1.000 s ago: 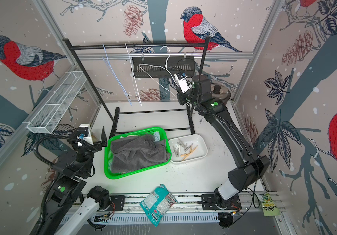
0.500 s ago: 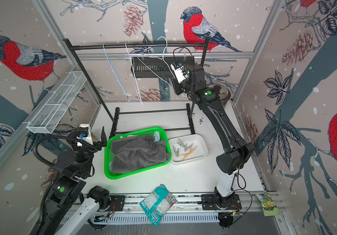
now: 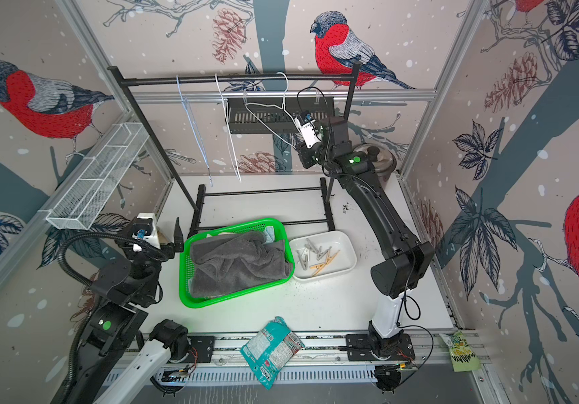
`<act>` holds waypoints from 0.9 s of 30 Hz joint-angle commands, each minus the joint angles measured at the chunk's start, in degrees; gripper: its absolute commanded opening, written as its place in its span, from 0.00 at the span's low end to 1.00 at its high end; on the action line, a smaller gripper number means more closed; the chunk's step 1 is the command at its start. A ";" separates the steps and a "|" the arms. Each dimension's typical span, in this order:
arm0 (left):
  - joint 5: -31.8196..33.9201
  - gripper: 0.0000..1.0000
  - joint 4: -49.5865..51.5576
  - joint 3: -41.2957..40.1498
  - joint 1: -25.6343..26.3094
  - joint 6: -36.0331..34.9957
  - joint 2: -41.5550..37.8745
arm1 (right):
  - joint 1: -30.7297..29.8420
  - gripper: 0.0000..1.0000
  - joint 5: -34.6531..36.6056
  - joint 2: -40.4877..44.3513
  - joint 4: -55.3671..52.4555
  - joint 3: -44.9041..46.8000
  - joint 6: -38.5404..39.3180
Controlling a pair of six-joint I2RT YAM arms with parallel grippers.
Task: Remove the clothespins securing towels to the hanger
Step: Place the hanger on the clothesline.
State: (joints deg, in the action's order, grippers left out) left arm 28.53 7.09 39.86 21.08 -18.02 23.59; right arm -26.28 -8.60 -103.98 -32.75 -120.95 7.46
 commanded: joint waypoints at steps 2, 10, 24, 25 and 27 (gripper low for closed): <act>-0.19 0.97 -0.32 0.72 -0.16 0.00 0.05 | -0.16 0.57 0.61 3.12 1.37 1.75 -0.08; -0.37 0.97 -0.05 1.33 -0.16 3.51 0.38 | -0.10 0.89 3.66 13.25 6.85 11.35 -1.78; 3.51 0.97 3.11 0.78 -0.16 26.73 2.16 | 0.24 0.99 19.56 39.03 15.75 35.26 -6.61; 4.15 0.97 2.38 -0.09 -0.16 27.83 1.87 | 0.60 0.99 21.28 41.39 16.79 37.85 -6.91; 5.97 0.97 1.17 -1.57 -0.16 29.57 1.55 | 1.55 1.00 23.98 44.99 18.01 42.73 -7.40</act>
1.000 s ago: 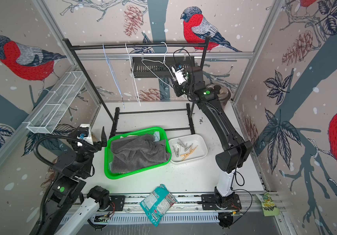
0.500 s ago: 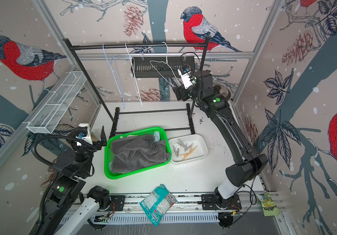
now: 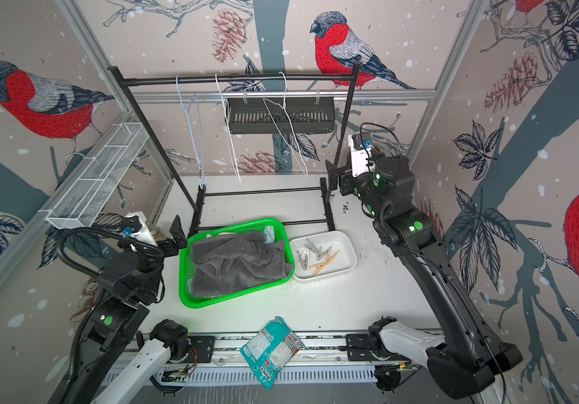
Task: Remove the clothespins securing towels to the hanger
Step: Place the hanger on the clothesline, then reset both arms
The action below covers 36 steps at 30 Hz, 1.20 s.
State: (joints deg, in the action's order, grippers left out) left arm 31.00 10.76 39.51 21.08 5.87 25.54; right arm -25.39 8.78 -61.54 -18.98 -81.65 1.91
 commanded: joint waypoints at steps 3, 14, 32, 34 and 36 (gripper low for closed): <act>6.95 0.98 -3.83 -3.10 -0.16 7.41 -0.53 | 3.08 1.00 9.21 7.35 4.89 9.46 -2.47; 17.10 0.98 -8.52 -8.09 -0.44 9.64 1.96 | 11.99 1.00 17.63 18.40 20.45 37.42 -7.67; 3.75 0.97 -21.97 -16.96 -18.58 7.21 11.69 | 21.72 1.00 15.13 5.86 56.15 63.18 -7.53; 1.94 0.97 -23.77 -18.29 -21.10 6.19 11.69 | 22.34 0.99 14.40 3.63 59.71 64.44 -7.53; 0.38 0.97 -25.39 -19.51 -22.99 5.90 11.94 | 22.97 1.00 12.68 1.27 65.54 66.52 -7.24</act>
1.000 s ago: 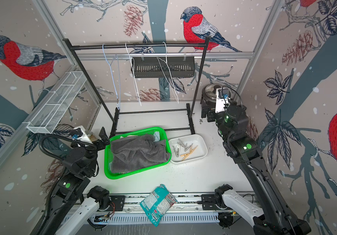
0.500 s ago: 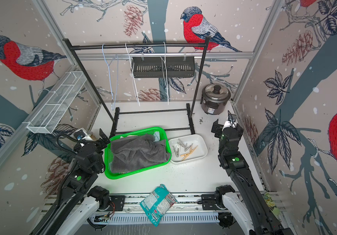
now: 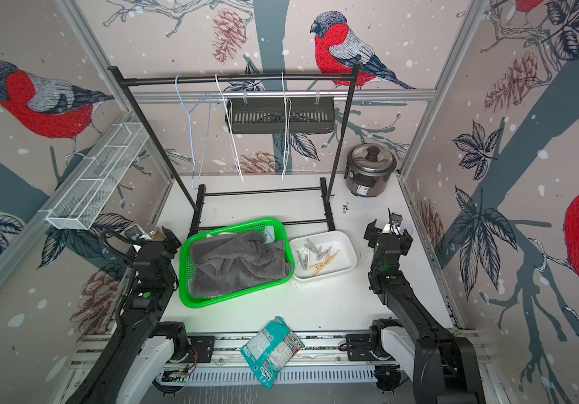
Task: Remove the clothespins securing towels to the hanger
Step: Reset both arms
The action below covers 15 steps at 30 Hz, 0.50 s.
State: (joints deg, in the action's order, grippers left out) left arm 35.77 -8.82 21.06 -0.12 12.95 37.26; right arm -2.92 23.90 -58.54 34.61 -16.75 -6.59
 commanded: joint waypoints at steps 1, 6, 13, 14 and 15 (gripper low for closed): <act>-5.02 0.97 -6.30 -1.35 -2.31 -0.67 0.42 | 0.70 0.99 -2.99 -2.84 14.96 2.69 1.55; -8.12 0.97 -10.04 -2.34 -3.10 -0.29 3.52 | 1.42 1.00 -8.30 -9.83 26.51 4.67 4.23; -11.19 0.97 -12.28 -2.49 -3.11 -0.13 7.27 | 4.52 0.99 -13.64 -15.92 32.87 2.07 4.74; -12.16 0.97 -12.61 -2.53 -3.11 -0.06 7.82 | 4.96 0.99 -13.88 -17.17 32.04 0.92 5.02; -13.11 0.97 -12.78 -2.45 -3.07 0.20 8.43 | 5.19 0.99 -13.87 -18.30 31.28 -0.14 5.62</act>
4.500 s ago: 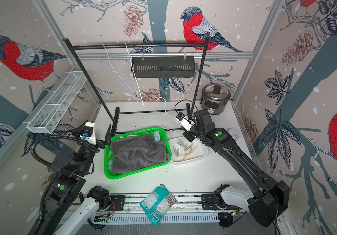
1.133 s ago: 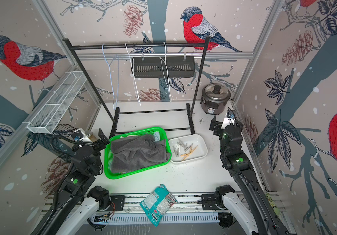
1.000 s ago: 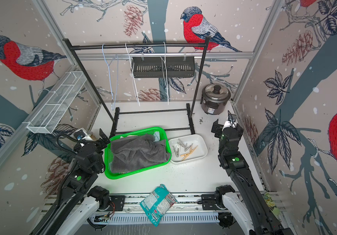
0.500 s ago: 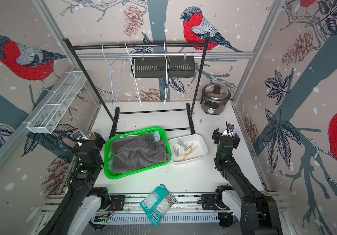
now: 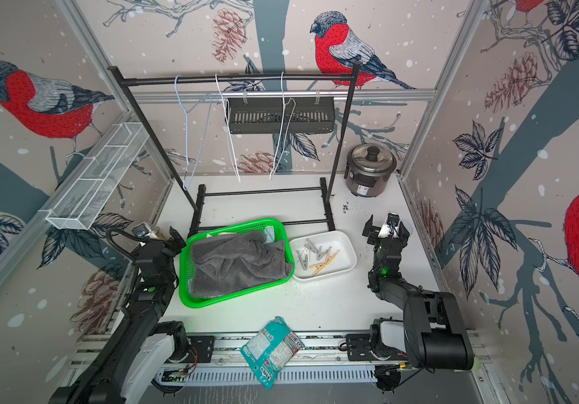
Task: Remove the clothespins securing towels to the hanger
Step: Reset both arms
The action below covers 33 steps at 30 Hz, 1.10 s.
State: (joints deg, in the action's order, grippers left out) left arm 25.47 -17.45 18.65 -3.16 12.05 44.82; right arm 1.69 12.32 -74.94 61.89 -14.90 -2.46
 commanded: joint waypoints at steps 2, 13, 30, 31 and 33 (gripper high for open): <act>-4.87 0.97 -5.61 -0.08 -0.05 1.11 2.43 | 0.52 0.99 -1.61 -3.43 3.40 -3.02 2.41; -16.60 0.97 -33.52 -6.24 0.04 -1.37 17.88 | 0.17 0.99 -2.08 -2.65 1.87 -3.12 3.24; -20.98 0.98 -55.48 -12.01 2.12 -7.35 32.44 | -11.08 1.00 4.61 2.04 -5.27 -1.25 7.71; -20.99 0.98 -55.82 -12.07 2.11 -7.34 32.86 | -10.97 0.99 3.94 2.32 -5.30 -0.87 6.79; -20.65 0.99 -56.56 -11.90 2.17 -7.13 33.93 | -10.53 0.99 3.67 1.89 -3.87 0.72 4.83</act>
State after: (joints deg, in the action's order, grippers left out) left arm 5.96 -68.45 6.90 -1.06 5.58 77.73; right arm -8.95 15.20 -72.90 55.77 -15.44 3.33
